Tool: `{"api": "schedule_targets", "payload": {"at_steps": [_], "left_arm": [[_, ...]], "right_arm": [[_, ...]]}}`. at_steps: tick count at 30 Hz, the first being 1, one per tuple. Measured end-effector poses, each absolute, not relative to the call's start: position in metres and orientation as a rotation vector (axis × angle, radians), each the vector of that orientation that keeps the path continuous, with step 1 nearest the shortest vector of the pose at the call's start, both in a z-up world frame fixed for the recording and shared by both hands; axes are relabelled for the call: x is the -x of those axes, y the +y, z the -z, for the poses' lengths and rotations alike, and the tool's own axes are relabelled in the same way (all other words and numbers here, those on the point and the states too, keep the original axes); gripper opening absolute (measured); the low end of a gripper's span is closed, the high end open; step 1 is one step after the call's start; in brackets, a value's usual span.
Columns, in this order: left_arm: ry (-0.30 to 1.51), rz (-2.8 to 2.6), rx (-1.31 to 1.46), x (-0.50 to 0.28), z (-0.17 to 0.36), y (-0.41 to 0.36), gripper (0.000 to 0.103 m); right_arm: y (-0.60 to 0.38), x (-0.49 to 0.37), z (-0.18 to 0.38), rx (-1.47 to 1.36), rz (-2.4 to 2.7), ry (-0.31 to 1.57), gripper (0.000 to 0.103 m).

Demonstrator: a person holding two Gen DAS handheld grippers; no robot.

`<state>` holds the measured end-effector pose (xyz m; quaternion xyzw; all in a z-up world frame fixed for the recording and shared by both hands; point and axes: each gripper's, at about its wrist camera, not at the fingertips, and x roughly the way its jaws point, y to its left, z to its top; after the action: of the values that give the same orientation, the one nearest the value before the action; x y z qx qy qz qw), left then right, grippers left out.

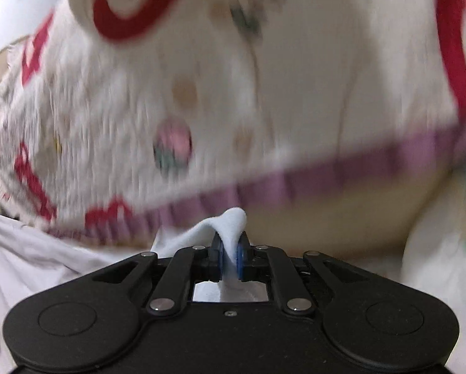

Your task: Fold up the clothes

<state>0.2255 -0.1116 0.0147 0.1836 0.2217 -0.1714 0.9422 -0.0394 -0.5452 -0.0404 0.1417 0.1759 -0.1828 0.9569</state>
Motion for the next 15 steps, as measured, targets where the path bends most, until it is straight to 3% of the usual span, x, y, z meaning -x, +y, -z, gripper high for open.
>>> {"api": "schedule_targets", "payload": {"at_steps": [2, 3, 4, 5, 6, 8, 10, 15], "left_arm": [[0.332, 0.248, -0.383, -0.23, -0.011, -0.108, 0.012], [0.343, 0.214, -0.406, -0.231, -0.005, -0.106, 0.026], [0.366, 0.182, -0.434, -0.231, 0.002, -0.104, 0.036], [0.388, 0.15, -0.461, -0.232, 0.01, -0.102, 0.042], [0.425, 0.168, -0.463, -0.224, 0.017, -0.094, 0.042], [0.506, 0.223, -0.46, -0.203, 0.03, -0.075, 0.045], [0.589, 0.281, -0.459, -0.177, 0.043, -0.053, 0.05], [0.801, 0.302, -0.35, -0.136, 0.073, 0.003, 0.05]], "right_arm": [[-0.542, 0.021, 0.034, -0.19, 0.427, 0.372, 0.008], [-0.54, 0.012, 0.031, -0.143, 0.455, 0.381, 0.012], [-0.535, 0.003, 0.038, -0.115, 0.486, 0.416, 0.025], [-0.53, -0.006, 0.045, -0.088, 0.518, 0.452, 0.028], [-0.525, -0.014, 0.051, -0.063, 0.546, 0.486, 0.029], [-0.509, -0.009, 0.06, -0.1, 0.518, 0.497, 0.04], [-0.491, 0.0, 0.069, -0.128, 0.478, 0.509, 0.058], [-0.443, 0.017, 0.087, -0.175, 0.363, 0.552, 0.058]]}}
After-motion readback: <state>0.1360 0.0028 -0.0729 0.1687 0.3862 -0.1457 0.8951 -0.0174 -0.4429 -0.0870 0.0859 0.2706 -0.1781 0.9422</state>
